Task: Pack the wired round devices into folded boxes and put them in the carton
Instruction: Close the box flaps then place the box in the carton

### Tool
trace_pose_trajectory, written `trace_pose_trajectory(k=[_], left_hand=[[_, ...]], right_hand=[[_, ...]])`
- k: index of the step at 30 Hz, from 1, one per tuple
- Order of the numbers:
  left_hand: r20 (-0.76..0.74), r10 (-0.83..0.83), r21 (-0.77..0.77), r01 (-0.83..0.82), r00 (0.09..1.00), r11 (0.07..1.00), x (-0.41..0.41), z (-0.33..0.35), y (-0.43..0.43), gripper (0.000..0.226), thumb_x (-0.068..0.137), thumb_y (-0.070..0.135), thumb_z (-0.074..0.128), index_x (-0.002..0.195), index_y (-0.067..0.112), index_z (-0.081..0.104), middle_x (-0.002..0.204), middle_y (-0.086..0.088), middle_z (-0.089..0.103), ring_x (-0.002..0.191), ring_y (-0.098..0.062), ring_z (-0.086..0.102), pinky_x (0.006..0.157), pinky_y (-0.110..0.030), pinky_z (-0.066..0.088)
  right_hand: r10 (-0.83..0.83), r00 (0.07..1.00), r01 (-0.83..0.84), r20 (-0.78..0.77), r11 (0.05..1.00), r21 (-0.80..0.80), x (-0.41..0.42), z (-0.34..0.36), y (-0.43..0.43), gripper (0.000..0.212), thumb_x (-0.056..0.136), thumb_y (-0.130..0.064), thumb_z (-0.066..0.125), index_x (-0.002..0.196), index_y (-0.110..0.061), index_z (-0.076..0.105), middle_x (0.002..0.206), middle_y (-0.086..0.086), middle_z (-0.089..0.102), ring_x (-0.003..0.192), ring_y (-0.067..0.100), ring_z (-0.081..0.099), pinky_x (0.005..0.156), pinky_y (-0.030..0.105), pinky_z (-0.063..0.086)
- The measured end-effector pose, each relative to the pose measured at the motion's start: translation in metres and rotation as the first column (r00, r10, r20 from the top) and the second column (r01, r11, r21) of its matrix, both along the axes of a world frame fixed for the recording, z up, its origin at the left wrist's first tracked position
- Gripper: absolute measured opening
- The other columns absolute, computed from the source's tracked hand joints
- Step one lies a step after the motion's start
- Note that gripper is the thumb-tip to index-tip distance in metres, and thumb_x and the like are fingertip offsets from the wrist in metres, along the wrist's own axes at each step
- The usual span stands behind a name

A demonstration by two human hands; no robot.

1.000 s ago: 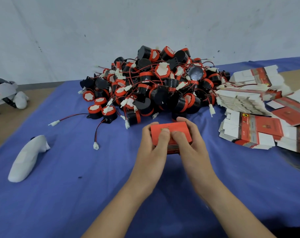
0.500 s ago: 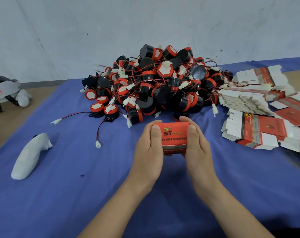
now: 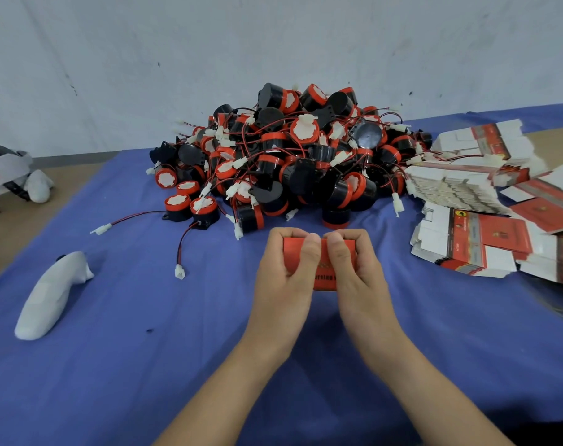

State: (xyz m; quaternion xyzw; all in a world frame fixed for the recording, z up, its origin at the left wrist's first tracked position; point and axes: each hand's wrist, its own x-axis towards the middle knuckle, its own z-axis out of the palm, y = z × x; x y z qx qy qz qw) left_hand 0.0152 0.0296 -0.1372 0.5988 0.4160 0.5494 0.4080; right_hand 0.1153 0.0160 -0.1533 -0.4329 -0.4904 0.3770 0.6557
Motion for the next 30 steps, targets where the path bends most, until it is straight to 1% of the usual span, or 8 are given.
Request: trace_pose_trajectory(k=[3, 9, 13, 16, 21, 25, 27, 30], left_hand=[[-0.024, 0.006, 0.042, -0.005, 1.0, 0.999, 0.0016, 0.001, -0.0007, 0.012, 0.101, 0.037, 0.054, 0.098, 0.026, 0.057, 0.091, 0.009, 0.067, 0.082, -0.006, 0.066, 0.071, -0.021, 0.056], [-0.042, -0.012, 0.07, 0.014, 0.999, 0.997, -0.0003, 0.0029, 0.0002, 0.012, 0.103, 0.033, 0.053, 0.097, 0.023, 0.057, 0.087, 0.012, 0.067, 0.08, -0.003, 0.066, 0.069, -0.018, 0.054], [-0.012, -0.014, 0.006, 0.014, 1.0, 1.0, -0.0001, 0.0002, 0.0008, 0.02, 0.107, 0.033, 0.043, 0.095, 0.025, 0.057, 0.087, 0.003, 0.064, 0.079, -0.009, 0.063, 0.072, -0.027, 0.056], [0.0, 0.005, -0.012, -0.005, 1.0, 1.0, 0.0007, 0.0001, 0.0009, 0.028, 0.109, 0.035, 0.035, 0.097, 0.026, 0.059, 0.087, 0.001, 0.065, 0.076, -0.008, 0.062, 0.07, -0.022, 0.054], [-0.019, 0.051, 0.021, -0.05, 0.999, 0.999, 0.0024, 0.0012, -0.0002, 0.031, 0.109, 0.035, 0.033, 0.096, 0.025, 0.06, 0.086, 0.003, 0.065, 0.073, -0.005, 0.061, 0.066, -0.018, 0.053], [-0.005, 0.033, 0.025, -0.033, 0.999, 0.999, 0.0017, 0.0029, 0.001, 0.031, 0.109, 0.032, 0.035, 0.096, 0.022, 0.062, 0.086, 0.0, 0.066, 0.078, -0.014, 0.063, 0.067, -0.022, 0.053], [0.0, 0.002, -0.018, -0.002, 1.0, 1.0, 0.0005, 0.0043, 0.0028, 0.031, 0.109, 0.03, 0.036, 0.097, 0.021, 0.063, 0.085, 0.003, 0.066, 0.074, -0.007, 0.063, 0.065, -0.017, 0.052], [0.017, -0.006, -0.139, 0.009, 1.0, 0.99, -0.0018, 0.0033, 0.0071, 0.03, 0.106, 0.03, 0.036, 0.096, 0.025, 0.064, 0.077, 0.015, 0.067, 0.068, 0.005, 0.061, 0.058, -0.007, 0.047]], right_hand=[[-0.007, 1.0, 0.007, -0.006, 1.0, 0.002, 0.0006, 0.001, -0.0009, 0.017, 0.107, -0.032, 0.048, 0.097, -0.024, 0.06, 0.089, -0.009, 0.067, 0.082, 0.002, 0.063, 0.074, 0.017, 0.052], [-0.008, 1.0, 0.008, 0.01, 1.0, 0.0, 0.0014, 0.0024, 0.0004, 0.019, 0.108, -0.028, 0.046, 0.096, -0.02, 0.059, 0.083, -0.014, 0.063, 0.077, 0.0, 0.059, 0.072, 0.014, 0.05], [-0.042, 0.999, 0.042, -0.012, 0.998, -0.047, -0.0009, 0.0005, -0.0009, 0.026, 0.108, -0.037, 0.04, 0.099, -0.025, 0.062, 0.082, -0.015, 0.064, 0.076, -0.001, 0.059, 0.07, 0.013, 0.049], [-0.071, 0.997, 0.07, -0.024, 0.996, -0.057, -0.0017, 0.0003, -0.0014, 0.031, 0.109, -0.039, 0.036, 0.101, -0.027, 0.063, 0.082, -0.014, 0.065, 0.075, -0.001, 0.06, 0.069, 0.012, 0.049], [-0.096, 0.995, 0.095, -0.035, 0.995, -0.03, -0.0043, 0.0004, -0.0037, 0.032, 0.109, -0.037, 0.035, 0.099, -0.025, 0.063, 0.081, -0.015, 0.066, 0.073, -0.004, 0.06, 0.068, 0.01, 0.048], [-0.104, 0.994, 0.102, -0.034, 0.994, -0.039, -0.0029, 0.0008, -0.0032, 0.032, 0.109, -0.038, 0.035, 0.099, -0.025, 0.063, 0.081, -0.014, 0.066, 0.073, -0.003, 0.06, 0.068, 0.01, 0.048], [-0.101, 0.994, 0.1, -0.032, 0.994, -0.051, -0.0008, 0.0013, -0.0021, 0.035, 0.109, -0.039, 0.034, 0.099, -0.024, 0.064, 0.08, -0.013, 0.065, 0.073, -0.002, 0.06, 0.068, 0.011, 0.048], [-0.098, 0.995, 0.099, 0.029, 0.994, -0.046, -0.0005, 0.002, -0.0021, 0.036, 0.109, -0.042, 0.033, 0.097, -0.027, 0.064, 0.081, -0.012, 0.065, 0.074, 0.001, 0.06, 0.069, 0.015, 0.05]])
